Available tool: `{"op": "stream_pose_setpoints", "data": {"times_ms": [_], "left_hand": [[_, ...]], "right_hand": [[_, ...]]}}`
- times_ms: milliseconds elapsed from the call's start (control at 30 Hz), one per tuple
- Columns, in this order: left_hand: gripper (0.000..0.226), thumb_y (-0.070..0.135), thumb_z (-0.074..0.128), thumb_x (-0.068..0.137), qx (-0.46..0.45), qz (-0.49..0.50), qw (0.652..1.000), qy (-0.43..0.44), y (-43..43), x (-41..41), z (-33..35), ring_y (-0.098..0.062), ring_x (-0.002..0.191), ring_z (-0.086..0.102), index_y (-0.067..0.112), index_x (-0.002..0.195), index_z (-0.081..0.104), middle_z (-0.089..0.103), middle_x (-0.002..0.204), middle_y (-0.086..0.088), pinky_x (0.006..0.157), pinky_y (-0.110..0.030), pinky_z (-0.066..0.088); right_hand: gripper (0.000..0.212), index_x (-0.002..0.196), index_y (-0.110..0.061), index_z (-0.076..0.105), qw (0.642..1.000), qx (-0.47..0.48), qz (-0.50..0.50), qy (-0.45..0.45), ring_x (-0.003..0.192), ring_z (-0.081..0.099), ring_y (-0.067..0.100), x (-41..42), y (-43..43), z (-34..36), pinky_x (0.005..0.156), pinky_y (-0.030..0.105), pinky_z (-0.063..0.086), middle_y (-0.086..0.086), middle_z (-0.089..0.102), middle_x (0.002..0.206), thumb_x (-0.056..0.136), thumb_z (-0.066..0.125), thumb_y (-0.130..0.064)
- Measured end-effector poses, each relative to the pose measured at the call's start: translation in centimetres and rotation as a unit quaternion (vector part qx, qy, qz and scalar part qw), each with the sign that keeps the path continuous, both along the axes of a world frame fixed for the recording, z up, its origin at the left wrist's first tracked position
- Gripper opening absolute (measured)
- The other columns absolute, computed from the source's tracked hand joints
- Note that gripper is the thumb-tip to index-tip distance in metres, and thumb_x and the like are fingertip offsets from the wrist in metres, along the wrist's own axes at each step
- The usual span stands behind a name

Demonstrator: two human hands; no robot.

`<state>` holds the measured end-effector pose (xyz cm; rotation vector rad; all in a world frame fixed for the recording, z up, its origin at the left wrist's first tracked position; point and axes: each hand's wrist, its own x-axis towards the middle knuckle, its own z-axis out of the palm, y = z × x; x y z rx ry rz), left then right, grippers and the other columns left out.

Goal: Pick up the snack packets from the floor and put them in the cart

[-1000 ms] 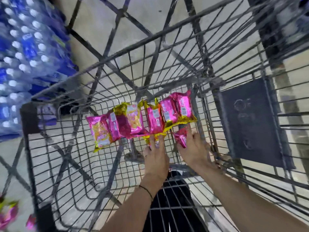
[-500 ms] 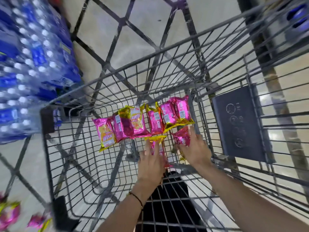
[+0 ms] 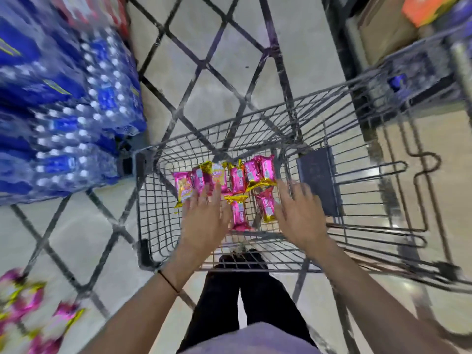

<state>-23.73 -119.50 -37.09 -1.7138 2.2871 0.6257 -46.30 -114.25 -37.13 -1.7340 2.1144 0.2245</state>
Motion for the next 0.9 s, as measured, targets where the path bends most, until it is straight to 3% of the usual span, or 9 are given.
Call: {"op": "stream_pose_setpoints", "data": {"times_ms": [200,300,433,600,700,900], "left_hand": [[0.067,0.058,0.031,0.097,-0.126,0.023,0.990,0.055,0.5,2.9,10.0,-0.041,0.142,0.037,0.014,0.145,0.048,0.047,0.151,-0.018,0.114,-0.057,0.034],[0.060,0.056,0.042,0.096,-0.184,0.057,0.977,0.096,1.9,5.1,13.4,-0.040,0.139,0.040,0.016,0.140,0.053,0.050,0.147,-0.015,0.110,-0.057,0.038],[0.064,0.060,0.039,0.095,-0.219,0.116,0.964,0.097,5.0,8.7,16.6,-0.036,0.142,0.037,0.017,0.140,0.054,0.049,0.149,-0.012,0.111,-0.054,0.036],[0.059,0.055,0.046,0.094,-0.272,0.185,0.937,0.120,9.2,12.6,19.4,-0.035,0.136,0.044,0.015,0.137,0.057,0.051,0.146,-0.009,0.107,-0.055,0.041],[0.057,0.051,0.047,0.095,-0.297,0.209,0.927,0.098,12.1,13.9,19.6,-0.035,0.138,0.044,0.012,0.135,0.059,0.052,0.147,-0.012,0.112,-0.053,0.038],[0.051,0.046,0.052,0.099,-0.341,0.268,0.901,0.016,20.2,13.3,20.1,-0.037,0.137,0.043,0.012,0.137,0.056,0.051,0.145,-0.013,0.113,-0.051,0.037]], "right_hand": [[0.055,0.155,-0.020,0.029,0.995,-0.100,0.003,-0.011,0.139,0.035,0.033,3.6,1.8,9.1,0.107,0.052,0.041,0.012,0.044,0.149,0.106,0.031,-0.044],[0.055,0.156,-0.022,0.028,0.987,-0.155,0.024,-0.025,0.141,0.033,0.031,4.9,2.9,12.4,0.113,0.051,0.036,0.010,0.042,0.150,0.106,0.037,-0.042],[0.054,0.155,-0.021,0.032,0.975,-0.208,0.073,-0.021,0.143,0.033,0.030,6.5,4.3,15.6,0.120,0.053,0.025,0.010,0.043,0.150,0.105,0.035,-0.042],[0.050,0.152,-0.020,0.037,0.956,-0.260,0.114,-0.069,0.139,0.037,0.026,8.7,4.9,18.0,0.118,0.048,0.032,0.008,0.048,0.145,0.105,0.037,-0.039],[0.049,0.150,-0.020,0.040,0.944,-0.272,0.173,-0.075,0.134,0.042,0.026,9.8,4.9,19.0,0.116,0.044,0.033,0.006,0.051,0.141,0.107,0.031,-0.040],[0.054,0.147,-0.019,0.041,0.915,-0.245,0.304,-0.106,0.137,0.040,0.028,12.2,5.8,19.3,0.116,0.049,0.034,0.008,0.050,0.142,0.106,0.017,-0.045]]}}
